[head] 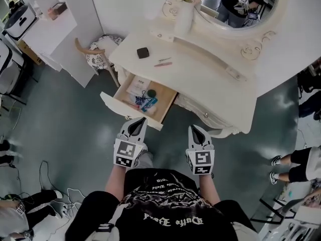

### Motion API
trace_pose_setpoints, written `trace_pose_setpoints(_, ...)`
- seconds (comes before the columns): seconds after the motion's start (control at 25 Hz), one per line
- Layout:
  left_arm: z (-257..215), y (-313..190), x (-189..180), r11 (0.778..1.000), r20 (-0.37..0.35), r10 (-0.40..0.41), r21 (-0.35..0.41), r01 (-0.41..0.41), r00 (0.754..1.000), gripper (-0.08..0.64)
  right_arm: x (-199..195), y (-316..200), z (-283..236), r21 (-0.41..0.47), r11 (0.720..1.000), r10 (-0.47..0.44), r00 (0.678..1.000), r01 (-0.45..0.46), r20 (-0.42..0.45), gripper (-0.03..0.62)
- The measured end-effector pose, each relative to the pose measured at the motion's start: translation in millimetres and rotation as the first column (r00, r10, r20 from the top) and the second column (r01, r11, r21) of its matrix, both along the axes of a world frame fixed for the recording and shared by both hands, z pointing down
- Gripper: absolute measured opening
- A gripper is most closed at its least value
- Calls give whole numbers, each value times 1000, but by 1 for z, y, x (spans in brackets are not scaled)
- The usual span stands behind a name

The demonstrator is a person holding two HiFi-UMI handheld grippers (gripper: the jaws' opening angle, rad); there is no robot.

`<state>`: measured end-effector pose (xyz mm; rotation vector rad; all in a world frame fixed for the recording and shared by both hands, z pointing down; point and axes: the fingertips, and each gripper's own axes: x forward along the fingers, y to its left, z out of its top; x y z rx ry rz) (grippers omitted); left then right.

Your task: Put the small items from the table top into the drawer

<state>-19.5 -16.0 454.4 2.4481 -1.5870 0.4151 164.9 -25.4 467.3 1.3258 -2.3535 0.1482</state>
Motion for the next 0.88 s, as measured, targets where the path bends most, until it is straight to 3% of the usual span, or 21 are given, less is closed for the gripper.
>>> trace_pose_setpoints(0.36,4,-57,-52,999,-3,41,-5,-41,999,15,-38,-42,2,-6,998,63,998,-63,-9,12)
trace_pose_setpoints(0.68,2,-89,-66,991,4,131,-2,-131,991,15,-65,-71,-5,-4,996,94,995,-94,-15,12)
trace_pose_setpoints(0.88,0,-98,-75,991,-16,134,-4,-134,991,15,-76,-84,-12,-4,997,72,997,-72,-19,14)
